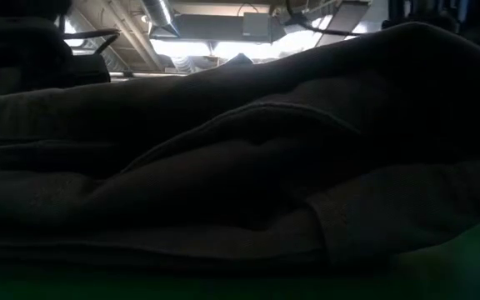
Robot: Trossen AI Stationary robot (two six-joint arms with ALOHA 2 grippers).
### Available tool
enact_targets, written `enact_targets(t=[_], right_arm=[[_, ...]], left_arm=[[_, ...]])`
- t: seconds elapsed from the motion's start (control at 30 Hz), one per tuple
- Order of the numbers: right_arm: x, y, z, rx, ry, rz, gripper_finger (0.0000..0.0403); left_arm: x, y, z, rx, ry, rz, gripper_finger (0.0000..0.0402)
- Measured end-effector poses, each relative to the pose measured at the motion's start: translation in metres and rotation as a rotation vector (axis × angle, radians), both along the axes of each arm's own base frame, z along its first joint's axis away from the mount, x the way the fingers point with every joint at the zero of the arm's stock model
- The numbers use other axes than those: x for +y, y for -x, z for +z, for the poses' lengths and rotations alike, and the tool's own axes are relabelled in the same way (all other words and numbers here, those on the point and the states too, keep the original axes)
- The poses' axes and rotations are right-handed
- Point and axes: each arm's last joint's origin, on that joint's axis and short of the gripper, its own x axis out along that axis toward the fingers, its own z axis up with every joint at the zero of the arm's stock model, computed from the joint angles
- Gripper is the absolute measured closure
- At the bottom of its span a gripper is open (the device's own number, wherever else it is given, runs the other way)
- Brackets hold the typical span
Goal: Fold laundry
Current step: Stack the gray folded pants on top of the green folded polo shirt
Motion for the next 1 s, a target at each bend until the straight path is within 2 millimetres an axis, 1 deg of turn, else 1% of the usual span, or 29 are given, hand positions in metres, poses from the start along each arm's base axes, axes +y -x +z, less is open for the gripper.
enact_targets(t=[0.2,0.4,0.63,0.73,0.9,1.0], right_arm=[[-0.011,-0.004,-0.004,0.038,-0.037,-0.017,0.0060],[-0.011,-0.007,-0.020,0.115,-0.059,0.023,0.0062],[-0.008,-0.015,-0.031,0.087,-0.095,0.049,0.0063],[-0.006,-0.020,-0.032,0.044,-0.113,0.063,0.0063],[-0.004,-0.027,-0.038,-0.011,-0.130,0.072,0.0063],[-0.003,-0.030,-0.041,-0.044,-0.140,0.078,0.0063]], left_arm=[[0.006,-0.004,0.001,-0.002,0.065,-0.013,0.0144],[0.015,-0.007,0.002,-0.001,0.087,0.011,0.0118],[0.025,-0.011,-0.004,0.031,0.130,0.047,0.0114],[0.029,-0.014,-0.009,0.047,0.148,0.055,0.0114],[0.035,-0.025,-0.015,0.000,0.208,0.047,0.0114],[0.038,-0.031,-0.022,-0.004,0.244,0.046,0.0114]])
